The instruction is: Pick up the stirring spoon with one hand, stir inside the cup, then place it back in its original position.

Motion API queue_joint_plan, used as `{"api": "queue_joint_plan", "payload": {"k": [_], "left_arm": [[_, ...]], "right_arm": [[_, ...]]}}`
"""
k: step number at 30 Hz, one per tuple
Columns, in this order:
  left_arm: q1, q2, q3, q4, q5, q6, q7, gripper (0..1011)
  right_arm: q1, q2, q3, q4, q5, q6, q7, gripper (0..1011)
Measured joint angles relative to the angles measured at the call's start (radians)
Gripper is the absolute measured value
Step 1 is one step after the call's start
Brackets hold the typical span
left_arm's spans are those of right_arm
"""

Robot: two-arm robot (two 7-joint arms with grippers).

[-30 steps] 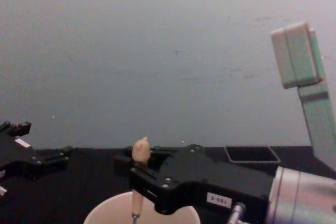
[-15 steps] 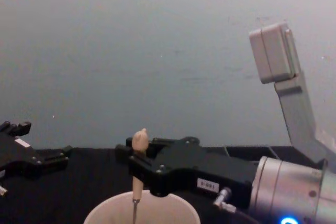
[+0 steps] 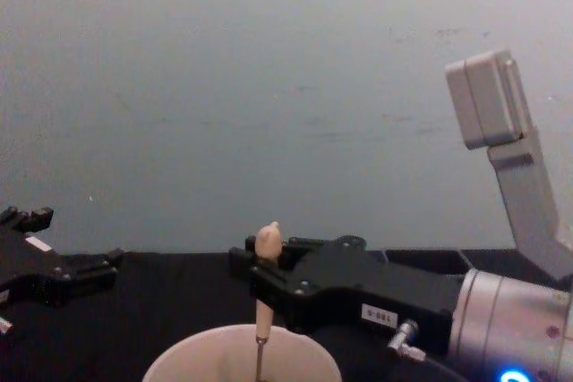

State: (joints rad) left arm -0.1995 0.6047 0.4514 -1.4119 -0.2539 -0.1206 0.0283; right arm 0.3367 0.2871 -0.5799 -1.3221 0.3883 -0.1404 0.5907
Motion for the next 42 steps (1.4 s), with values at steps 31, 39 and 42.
{"api": "queue_joint_plan", "payload": {"k": [31, 39, 42], "left_arm": [[0.000, 0.000, 0.000, 0.000, 0.000, 0.000, 0.000, 1001], [0.000, 0.000, 0.000, 0.000, 0.000, 0.000, 0.000, 1001], [0.000, 0.000, 0.000, 0.000, 0.000, 0.000, 0.000, 1001]], "right_arm": [[-0.089, 0.076, 0.020, -0.135, 0.030, 0.024, 0.016, 168], [-0.095, 0.085, 0.004, -0.163, 0.037, 0.030, 0.032, 168], [-0.094, 0.085, -0.002, -0.170, 0.040, 0.031, 0.038, 168]]}}
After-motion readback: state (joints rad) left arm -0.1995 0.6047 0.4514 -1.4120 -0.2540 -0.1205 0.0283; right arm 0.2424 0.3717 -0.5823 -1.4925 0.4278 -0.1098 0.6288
